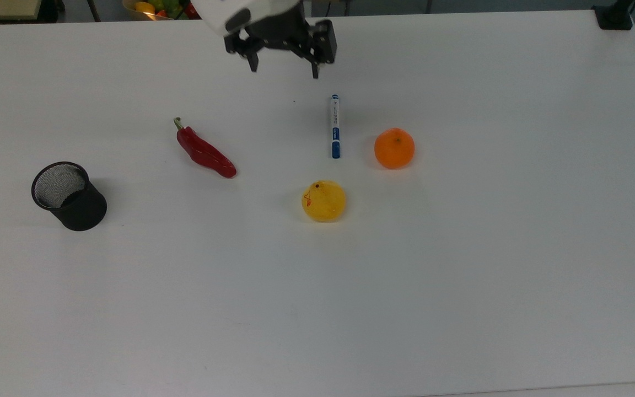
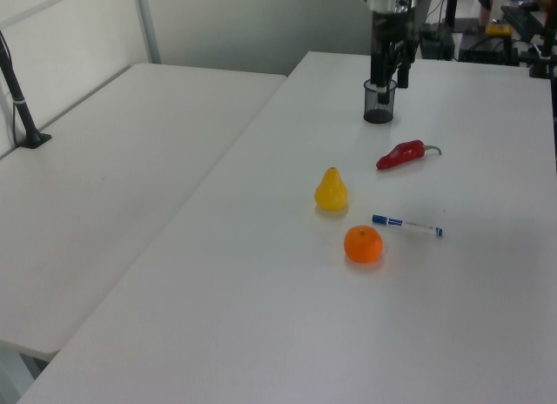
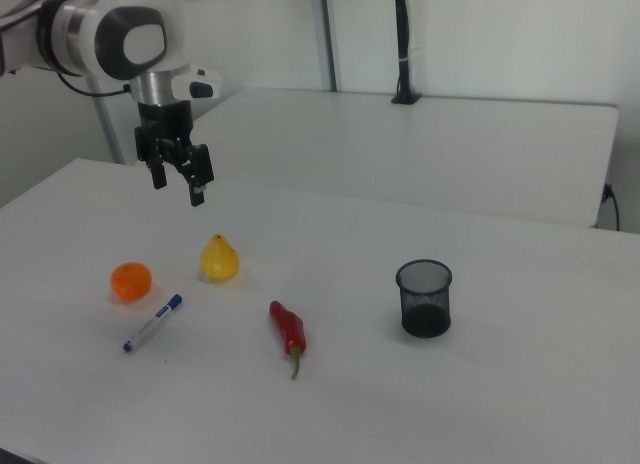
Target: Take marker pen
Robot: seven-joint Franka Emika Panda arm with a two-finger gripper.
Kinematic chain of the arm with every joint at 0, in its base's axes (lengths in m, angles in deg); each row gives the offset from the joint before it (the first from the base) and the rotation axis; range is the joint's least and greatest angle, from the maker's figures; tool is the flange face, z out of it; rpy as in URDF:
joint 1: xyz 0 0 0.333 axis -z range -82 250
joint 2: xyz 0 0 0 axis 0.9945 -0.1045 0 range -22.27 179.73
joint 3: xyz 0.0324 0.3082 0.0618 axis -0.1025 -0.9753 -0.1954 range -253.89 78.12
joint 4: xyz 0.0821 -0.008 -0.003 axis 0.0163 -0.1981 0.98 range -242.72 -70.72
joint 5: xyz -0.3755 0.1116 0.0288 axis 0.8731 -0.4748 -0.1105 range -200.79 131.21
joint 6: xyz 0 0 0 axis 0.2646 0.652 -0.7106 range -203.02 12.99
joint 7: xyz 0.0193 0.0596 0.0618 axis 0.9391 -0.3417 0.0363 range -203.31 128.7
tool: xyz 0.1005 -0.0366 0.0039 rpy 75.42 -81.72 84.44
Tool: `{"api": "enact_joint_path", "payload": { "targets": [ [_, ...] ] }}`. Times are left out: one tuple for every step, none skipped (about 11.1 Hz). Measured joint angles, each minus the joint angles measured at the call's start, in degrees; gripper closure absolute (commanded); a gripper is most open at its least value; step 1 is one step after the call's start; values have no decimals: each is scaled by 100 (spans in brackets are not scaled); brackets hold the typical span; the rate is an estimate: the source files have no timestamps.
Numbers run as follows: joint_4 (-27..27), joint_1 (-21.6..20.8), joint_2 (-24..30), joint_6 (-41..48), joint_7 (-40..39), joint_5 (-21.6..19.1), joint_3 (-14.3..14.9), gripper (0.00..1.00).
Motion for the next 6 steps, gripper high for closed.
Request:
{"api": "enact_joint_path", "payload": {
  "targets": [
    [-2,54,141,153,0,0,0,0],
    [-5,78,243,289,0,0,0,0],
    [-10,103,307,346,0,0,0,0],
    [-13,145,346,352,0,0,0,0],
    [-15,184,374,353,0,0,0,0],
    [-16,207,394,386,0,0,0,0]
  ]
}}
